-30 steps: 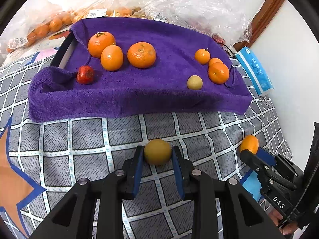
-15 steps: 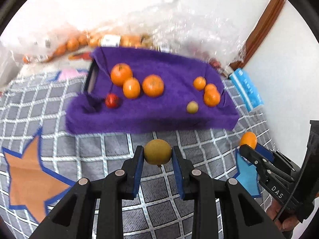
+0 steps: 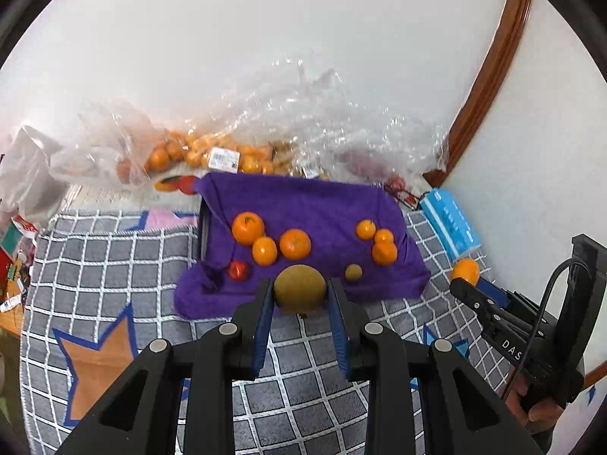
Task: Organize fruits
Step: 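Carry the yellow-green fruit with the left gripper while the right carries the orange to the towel, then lower and release the yellow-green fruit with the left gripper while the right releases the orange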
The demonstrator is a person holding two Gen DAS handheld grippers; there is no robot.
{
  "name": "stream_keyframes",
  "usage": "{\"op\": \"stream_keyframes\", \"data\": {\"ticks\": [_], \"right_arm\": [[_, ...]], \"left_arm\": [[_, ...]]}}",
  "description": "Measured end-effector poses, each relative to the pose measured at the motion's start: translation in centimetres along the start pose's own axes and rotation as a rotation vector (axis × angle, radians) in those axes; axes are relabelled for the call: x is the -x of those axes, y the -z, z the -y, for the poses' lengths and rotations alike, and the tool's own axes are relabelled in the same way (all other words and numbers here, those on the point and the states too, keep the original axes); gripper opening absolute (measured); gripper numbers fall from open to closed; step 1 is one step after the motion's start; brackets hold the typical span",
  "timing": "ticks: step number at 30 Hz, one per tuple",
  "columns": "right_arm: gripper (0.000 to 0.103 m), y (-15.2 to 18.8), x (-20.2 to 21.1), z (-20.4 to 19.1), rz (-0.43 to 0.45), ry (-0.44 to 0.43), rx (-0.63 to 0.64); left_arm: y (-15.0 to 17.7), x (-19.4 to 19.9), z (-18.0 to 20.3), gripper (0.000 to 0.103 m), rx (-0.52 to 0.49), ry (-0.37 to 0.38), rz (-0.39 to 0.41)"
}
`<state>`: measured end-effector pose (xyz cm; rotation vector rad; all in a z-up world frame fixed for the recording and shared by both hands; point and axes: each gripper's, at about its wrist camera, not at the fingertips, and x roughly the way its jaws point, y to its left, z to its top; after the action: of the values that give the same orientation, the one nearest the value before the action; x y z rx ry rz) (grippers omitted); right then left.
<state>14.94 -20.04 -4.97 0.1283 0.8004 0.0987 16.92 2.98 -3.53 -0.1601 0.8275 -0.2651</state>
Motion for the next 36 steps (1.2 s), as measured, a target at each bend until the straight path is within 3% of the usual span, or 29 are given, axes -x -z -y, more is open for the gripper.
{"op": "stream_keyframes", "data": {"ticks": [13, 36], "right_arm": [[0.037, -2.5, 0.4, -0.5, 0.051, 0.017, 0.010], [0.037, -4.3, -1.4, -0.5, 0.059, 0.020, 0.024]], "left_arm": [[-2.2, 1.7, -0.2, 0.027, -0.015, -0.019, 0.056], [-3.7, -0.3, -0.7, 0.027, -0.010, -0.021, 0.046]]}}
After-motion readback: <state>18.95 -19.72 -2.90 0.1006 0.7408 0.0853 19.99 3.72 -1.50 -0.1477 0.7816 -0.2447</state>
